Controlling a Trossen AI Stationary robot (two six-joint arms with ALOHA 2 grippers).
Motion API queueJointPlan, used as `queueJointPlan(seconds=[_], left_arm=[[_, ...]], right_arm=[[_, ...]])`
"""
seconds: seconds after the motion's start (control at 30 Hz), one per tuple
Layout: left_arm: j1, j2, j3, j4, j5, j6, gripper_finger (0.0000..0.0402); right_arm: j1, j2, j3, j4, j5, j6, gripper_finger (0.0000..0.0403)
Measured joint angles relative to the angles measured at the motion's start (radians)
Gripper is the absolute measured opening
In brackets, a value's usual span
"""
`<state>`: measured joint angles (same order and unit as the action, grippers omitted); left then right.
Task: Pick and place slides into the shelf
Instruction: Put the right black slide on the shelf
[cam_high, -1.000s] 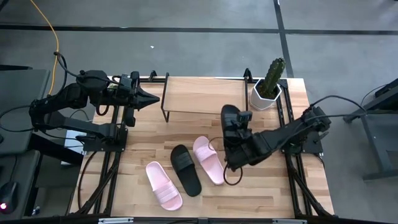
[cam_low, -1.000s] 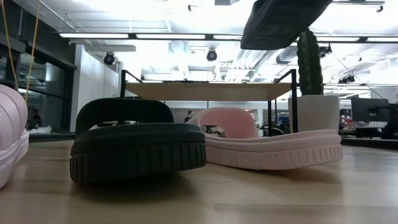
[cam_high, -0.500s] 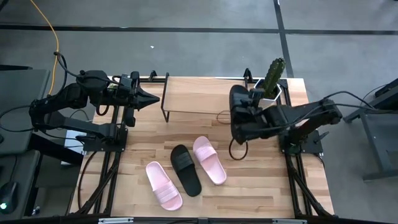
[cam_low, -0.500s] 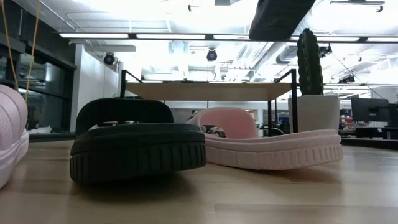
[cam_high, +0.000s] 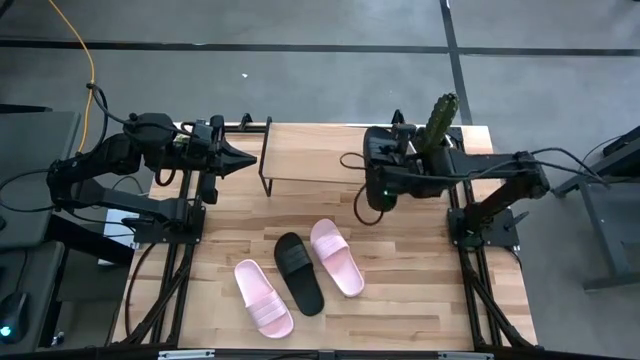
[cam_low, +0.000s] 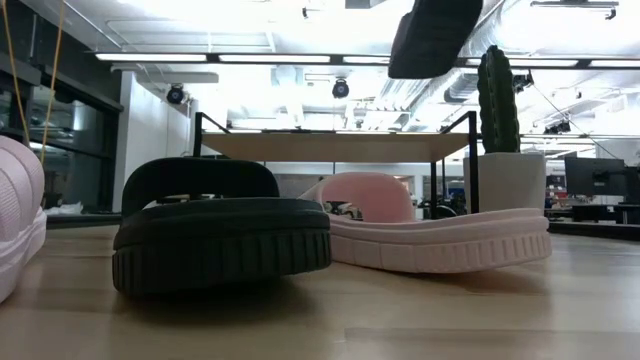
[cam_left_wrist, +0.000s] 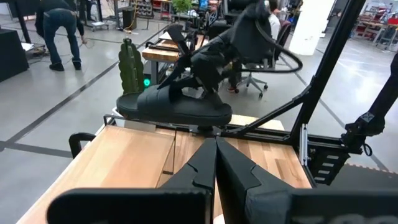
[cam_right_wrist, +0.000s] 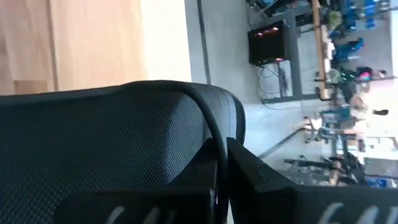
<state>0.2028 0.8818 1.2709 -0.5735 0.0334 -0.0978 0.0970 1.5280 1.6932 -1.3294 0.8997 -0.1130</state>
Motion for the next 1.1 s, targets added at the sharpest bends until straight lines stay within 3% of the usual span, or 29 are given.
queueJointPlan(seconds=[0.4, 1.1], left_arm=[[0.000, 0.000, 0.000, -0.014, 0.000, 0.000, 0.0001], [0.000, 0.000, 0.000, -0.030, 0.000, 0.022, 0.0001]], right_arm=[[-0.120, 0.000, -0.016, 0.145, -0.099, -0.124, 0.0000], [-0.272, -0.088, -0.362, 0.520, -0.150, -0.334, 0.0000]])
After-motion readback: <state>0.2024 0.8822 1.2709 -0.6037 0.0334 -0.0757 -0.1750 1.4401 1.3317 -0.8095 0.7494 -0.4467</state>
